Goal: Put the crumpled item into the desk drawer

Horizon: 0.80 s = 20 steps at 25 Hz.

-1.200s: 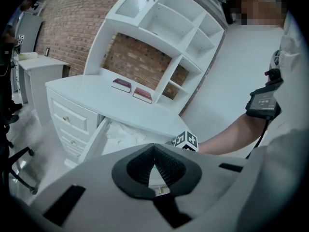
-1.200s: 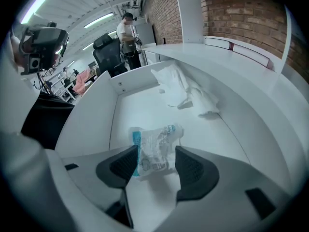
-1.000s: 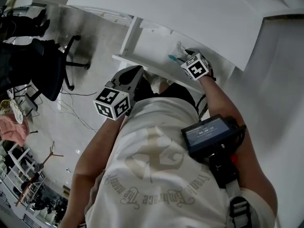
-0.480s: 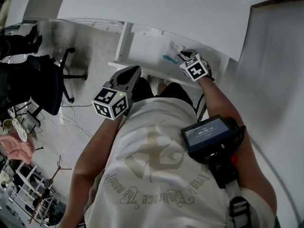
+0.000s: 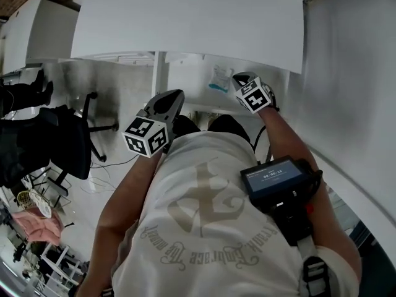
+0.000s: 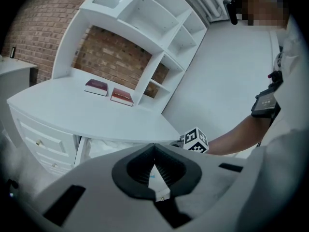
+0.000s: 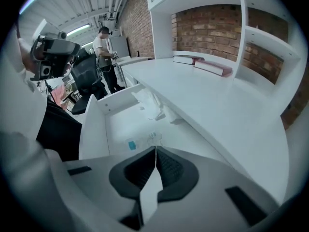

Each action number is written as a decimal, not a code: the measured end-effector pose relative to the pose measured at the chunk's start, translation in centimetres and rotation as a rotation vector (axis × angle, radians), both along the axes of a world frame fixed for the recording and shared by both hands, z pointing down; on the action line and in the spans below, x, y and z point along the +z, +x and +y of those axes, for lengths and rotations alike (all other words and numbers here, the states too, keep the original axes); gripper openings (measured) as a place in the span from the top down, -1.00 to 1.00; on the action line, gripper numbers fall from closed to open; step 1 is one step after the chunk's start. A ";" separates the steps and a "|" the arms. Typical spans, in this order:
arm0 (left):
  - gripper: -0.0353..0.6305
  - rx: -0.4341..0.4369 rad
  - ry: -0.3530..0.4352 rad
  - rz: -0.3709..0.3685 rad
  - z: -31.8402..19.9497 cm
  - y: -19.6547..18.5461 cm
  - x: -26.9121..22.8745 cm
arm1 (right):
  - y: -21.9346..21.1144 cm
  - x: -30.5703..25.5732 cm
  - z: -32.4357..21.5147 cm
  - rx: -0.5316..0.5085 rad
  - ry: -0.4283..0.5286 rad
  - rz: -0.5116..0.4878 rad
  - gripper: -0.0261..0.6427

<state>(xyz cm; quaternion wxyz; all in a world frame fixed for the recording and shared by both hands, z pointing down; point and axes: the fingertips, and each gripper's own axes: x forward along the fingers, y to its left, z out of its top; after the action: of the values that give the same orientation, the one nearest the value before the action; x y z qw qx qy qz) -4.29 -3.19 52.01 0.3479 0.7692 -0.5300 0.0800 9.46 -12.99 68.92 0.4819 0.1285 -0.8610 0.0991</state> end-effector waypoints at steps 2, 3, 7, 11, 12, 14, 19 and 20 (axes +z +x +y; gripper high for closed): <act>0.83 0.022 0.009 0.000 -0.6 -0.1 0.0 | 0.0 -0.4 0.0 0.004 0.013 -0.008 0.84; 0.83 0.033 0.012 0.001 -0.8 -0.1 0.0 | 0.0 -0.8 0.2 0.005 0.016 -0.009 0.84; 0.83 0.069 0.029 0.008 -1.4 -0.2 -0.6 | 0.1 -2.6 0.5 0.060 0.015 -0.032 0.85; 0.83 0.097 0.056 0.015 -2.4 -0.4 -1.3 | 0.3 -4.3 0.3 0.125 0.028 -0.073 0.85; 0.83 0.100 0.064 0.018 -2.8 -0.6 -1.5 | 0.3 -4.9 0.1 0.143 0.033 -0.086 0.85; 0.83 0.105 0.083 0.019 -3.7 -0.9 -2.0 | 0.1 -5.8 -0.5 0.177 0.041 -0.119 0.85; 0.83 0.138 0.154 0.007 -4.6 -1.1 -4.2 | -0.8 -9.0 -0.4 0.249 0.075 -0.215 0.85; 0.83 0.152 0.169 0.006 -4.5 -0.9 -4.6 | -0.9 -9.9 -0.3 0.264 0.086 -0.236 0.85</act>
<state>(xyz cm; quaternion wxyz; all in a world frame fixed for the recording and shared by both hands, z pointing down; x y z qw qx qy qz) -5.22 -7.74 47.37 0.2766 0.8339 -0.4739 0.0589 8.52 -13.26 59.04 0.3545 0.2484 -0.8906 0.1392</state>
